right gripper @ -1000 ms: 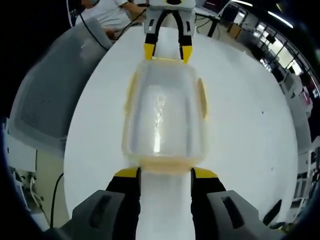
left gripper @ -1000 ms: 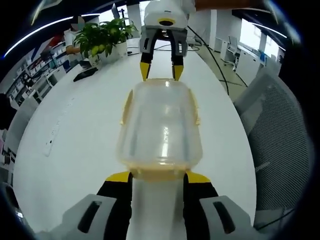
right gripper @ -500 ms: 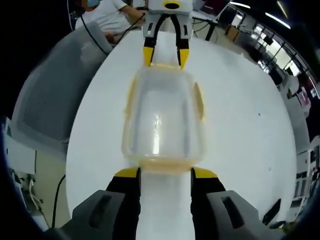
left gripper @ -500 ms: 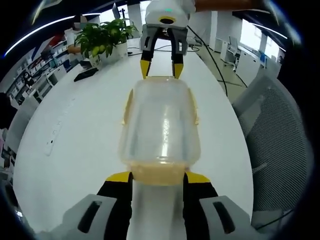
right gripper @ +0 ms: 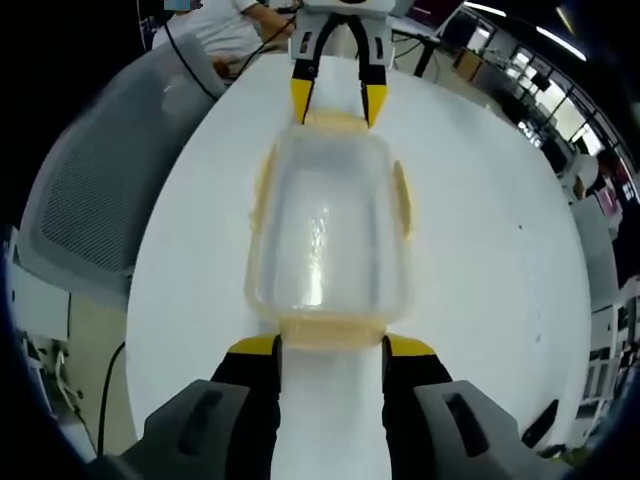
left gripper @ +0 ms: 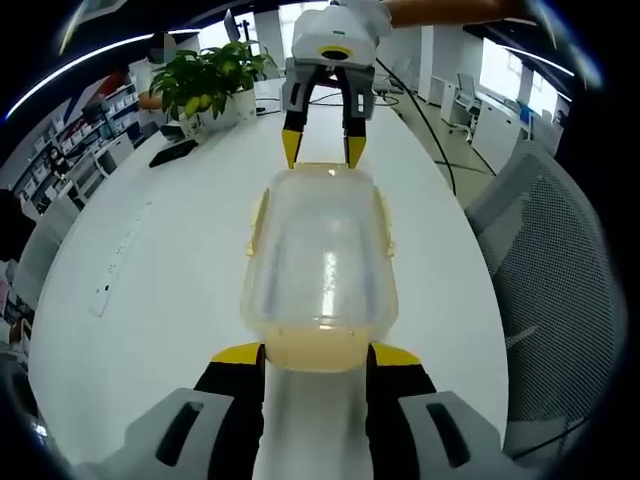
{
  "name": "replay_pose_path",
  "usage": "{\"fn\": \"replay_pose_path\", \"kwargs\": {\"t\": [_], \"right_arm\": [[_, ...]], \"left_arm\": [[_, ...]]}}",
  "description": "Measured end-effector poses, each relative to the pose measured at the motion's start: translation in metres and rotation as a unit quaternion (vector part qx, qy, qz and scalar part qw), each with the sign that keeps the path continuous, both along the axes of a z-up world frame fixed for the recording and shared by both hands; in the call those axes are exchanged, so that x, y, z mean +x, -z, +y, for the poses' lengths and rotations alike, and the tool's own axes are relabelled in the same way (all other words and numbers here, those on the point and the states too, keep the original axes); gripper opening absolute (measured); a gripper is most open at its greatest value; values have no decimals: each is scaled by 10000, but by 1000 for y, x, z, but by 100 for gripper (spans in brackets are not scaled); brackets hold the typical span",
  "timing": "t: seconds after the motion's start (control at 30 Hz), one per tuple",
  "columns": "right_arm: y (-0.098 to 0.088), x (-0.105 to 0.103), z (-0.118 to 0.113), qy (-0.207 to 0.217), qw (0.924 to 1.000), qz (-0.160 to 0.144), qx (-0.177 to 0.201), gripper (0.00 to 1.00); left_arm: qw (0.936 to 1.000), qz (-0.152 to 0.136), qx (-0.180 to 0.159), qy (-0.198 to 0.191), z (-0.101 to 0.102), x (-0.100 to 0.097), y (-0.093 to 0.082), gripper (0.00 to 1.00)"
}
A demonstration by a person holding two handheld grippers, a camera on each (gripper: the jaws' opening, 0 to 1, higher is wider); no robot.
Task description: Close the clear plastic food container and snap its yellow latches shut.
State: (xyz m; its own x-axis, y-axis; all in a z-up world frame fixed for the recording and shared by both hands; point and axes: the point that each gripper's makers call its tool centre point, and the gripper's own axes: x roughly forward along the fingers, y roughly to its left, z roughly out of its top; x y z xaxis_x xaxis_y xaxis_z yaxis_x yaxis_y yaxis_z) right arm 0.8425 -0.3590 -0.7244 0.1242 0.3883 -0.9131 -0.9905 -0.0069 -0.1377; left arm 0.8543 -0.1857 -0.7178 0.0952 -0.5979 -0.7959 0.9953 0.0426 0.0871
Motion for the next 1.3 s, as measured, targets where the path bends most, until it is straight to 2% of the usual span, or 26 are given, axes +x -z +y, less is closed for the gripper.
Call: {"fn": "replay_pose_path", "kwargs": {"t": [0.1,0.47,0.87,1.0,1.3], "right_arm": [[0,4,0,17,10000,-82,-9,35],[2,1,-8,95,9998,-50,-176,37],[-12,0,-13,1057,9943,23,127,38],[-15,-1,-12,1372,9902,62,256,37],[-22,-3,-6,2095,9753,197,668,35]], "left_arm": [[10000,10,72,-4,2,-1,4,34],[9998,-82,188,-80,10,1,6,37],[9972,-37,182,-722,18,4,-6,37],[9958,-32,225,-892,21,3,-7,37],[9887,98,214,-1481,26,1,-10,38]]}}
